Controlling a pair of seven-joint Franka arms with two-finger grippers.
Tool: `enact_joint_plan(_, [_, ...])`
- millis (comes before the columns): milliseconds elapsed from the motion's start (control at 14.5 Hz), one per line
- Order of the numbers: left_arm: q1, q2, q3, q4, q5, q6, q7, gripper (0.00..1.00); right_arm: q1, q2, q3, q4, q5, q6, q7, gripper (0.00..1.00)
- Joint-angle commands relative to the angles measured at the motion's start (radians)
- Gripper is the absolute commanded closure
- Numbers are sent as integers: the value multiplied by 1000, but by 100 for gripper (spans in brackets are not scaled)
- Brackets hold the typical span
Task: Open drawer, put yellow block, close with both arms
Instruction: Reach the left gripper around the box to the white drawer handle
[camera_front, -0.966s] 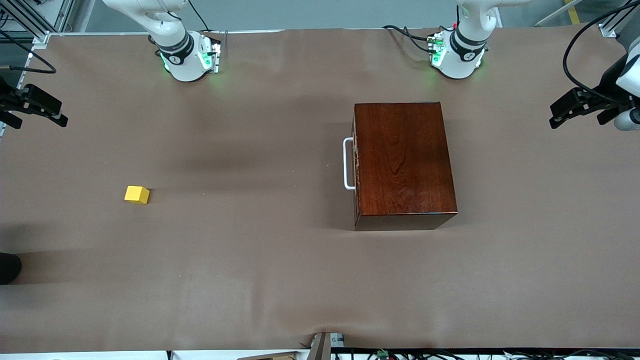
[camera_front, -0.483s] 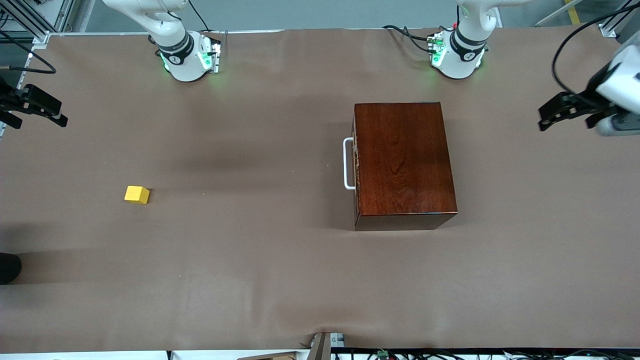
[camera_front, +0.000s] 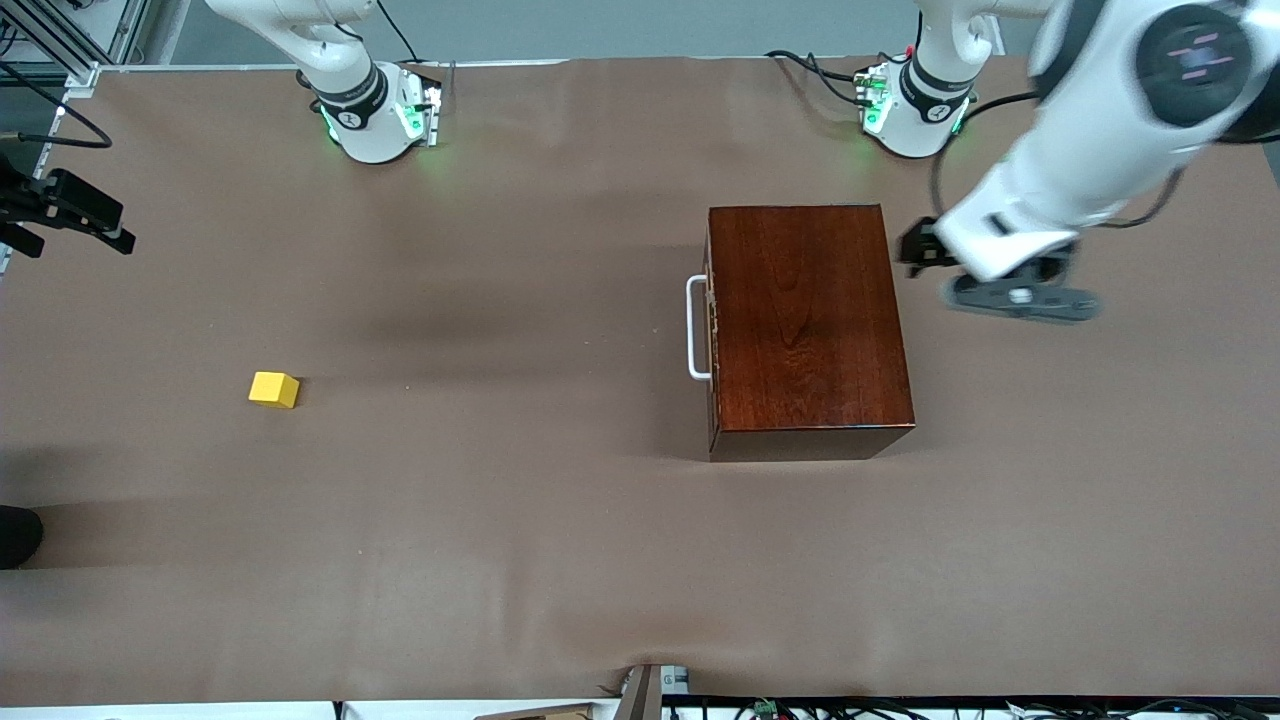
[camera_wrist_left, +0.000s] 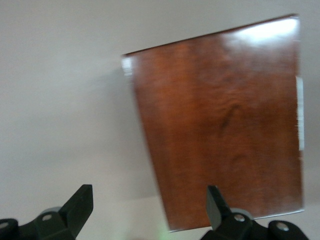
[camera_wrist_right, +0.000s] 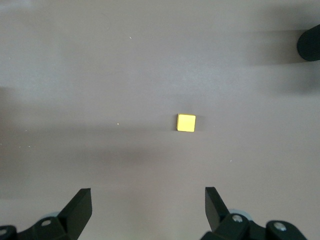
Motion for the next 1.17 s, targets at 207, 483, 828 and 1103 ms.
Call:
enact_joint_plan(207, [-159, 220, 7, 238, 17, 2, -125, 0, -12, 10, 6, 19, 13, -15, 13, 0])
enact_joint_plan(483, [-253, 303, 21, 259, 19, 121, -270, 0, -14, 19, 6, 19, 13, -14, 14, 0])
enact_joint_plan(828, [-374, 421, 56, 318, 43, 229, -500, 0, -37, 31, 6, 19, 13, -37, 17, 0])
enact_joint_plan(1103, [-560, 512, 218, 339, 45, 287, -623, 0, -73, 51, 6, 22, 14, -35, 16, 0])
